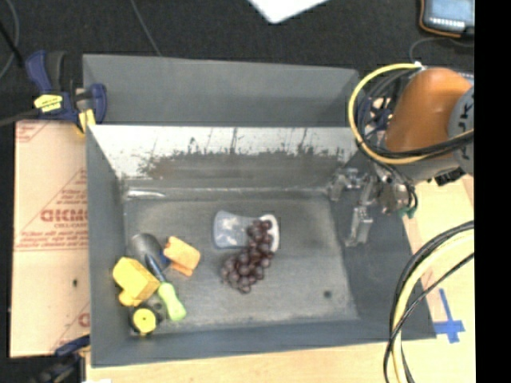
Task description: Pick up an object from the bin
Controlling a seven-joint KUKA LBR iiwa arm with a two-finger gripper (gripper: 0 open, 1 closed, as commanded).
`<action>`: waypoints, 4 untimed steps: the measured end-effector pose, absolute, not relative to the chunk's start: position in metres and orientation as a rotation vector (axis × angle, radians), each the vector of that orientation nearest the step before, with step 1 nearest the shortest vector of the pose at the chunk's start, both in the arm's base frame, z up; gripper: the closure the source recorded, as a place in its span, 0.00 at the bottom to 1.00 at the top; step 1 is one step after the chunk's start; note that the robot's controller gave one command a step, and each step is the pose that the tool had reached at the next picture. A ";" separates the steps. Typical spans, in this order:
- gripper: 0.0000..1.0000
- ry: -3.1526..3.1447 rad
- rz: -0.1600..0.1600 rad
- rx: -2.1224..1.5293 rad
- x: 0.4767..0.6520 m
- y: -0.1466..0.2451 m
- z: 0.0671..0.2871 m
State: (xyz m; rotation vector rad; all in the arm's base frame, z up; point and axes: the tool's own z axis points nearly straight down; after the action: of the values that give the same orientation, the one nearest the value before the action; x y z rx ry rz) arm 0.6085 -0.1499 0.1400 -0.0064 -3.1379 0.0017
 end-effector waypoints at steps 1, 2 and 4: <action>0.00 -3.146 0.004 -0.002 0.611 -0.149 0.145; 0.00 -3.152 0.005 -0.100 0.647 -0.109 0.093; 0.00 -3.156 0.008 -0.016 0.634 -0.023 0.101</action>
Offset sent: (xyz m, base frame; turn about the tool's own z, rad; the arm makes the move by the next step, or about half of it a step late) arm 0.0448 0.0562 -0.0700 0.0734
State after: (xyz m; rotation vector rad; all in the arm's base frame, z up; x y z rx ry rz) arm 0.6342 -0.0226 0.1006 -0.0158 -3.1559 0.0077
